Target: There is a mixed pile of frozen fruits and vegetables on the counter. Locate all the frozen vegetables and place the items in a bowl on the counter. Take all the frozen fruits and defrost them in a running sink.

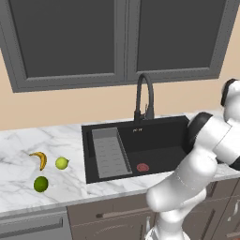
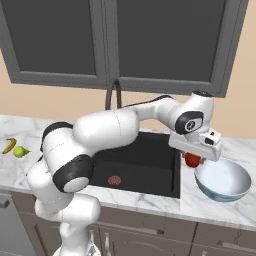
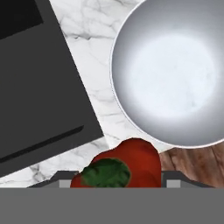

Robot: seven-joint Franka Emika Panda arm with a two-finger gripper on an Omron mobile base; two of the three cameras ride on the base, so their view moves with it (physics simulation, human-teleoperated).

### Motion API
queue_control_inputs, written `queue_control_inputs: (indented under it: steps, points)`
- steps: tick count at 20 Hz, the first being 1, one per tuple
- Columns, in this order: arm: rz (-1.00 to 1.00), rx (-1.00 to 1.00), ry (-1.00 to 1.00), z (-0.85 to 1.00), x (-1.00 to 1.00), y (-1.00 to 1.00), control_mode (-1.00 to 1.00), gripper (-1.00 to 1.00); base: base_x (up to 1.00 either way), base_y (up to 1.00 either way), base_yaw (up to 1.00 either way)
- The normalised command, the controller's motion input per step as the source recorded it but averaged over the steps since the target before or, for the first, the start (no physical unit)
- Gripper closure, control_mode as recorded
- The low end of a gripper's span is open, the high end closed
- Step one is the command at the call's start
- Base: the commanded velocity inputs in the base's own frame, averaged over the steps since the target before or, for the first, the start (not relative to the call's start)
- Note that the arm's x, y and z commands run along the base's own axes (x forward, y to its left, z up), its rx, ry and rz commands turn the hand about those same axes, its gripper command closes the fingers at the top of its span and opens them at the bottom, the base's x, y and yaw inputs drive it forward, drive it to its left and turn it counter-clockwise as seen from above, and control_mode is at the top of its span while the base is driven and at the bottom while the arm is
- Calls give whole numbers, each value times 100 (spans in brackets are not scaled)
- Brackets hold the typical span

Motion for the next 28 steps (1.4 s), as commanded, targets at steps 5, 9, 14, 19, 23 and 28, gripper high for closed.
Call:
queue_control_inputs:
  steps: [5,9,14,19,23,28]
  points:
    - [0,9,0,-14,35,-45,-100,100,0,0,0]
    - [0,-1,-2,-16,17,-38,-100,100,0,0,0]
    - [0,-1,0,-22,24,-50,-100,100,0,0,0]
    - [-1,-1,1,-23,17,-41,-100,100,0,0,0]
    - [-6,-2,5,-27,0,-21,-100,100,0,0,0]
    - [-5,-5,9,-32,6,-5,-100,100,0,0,0]
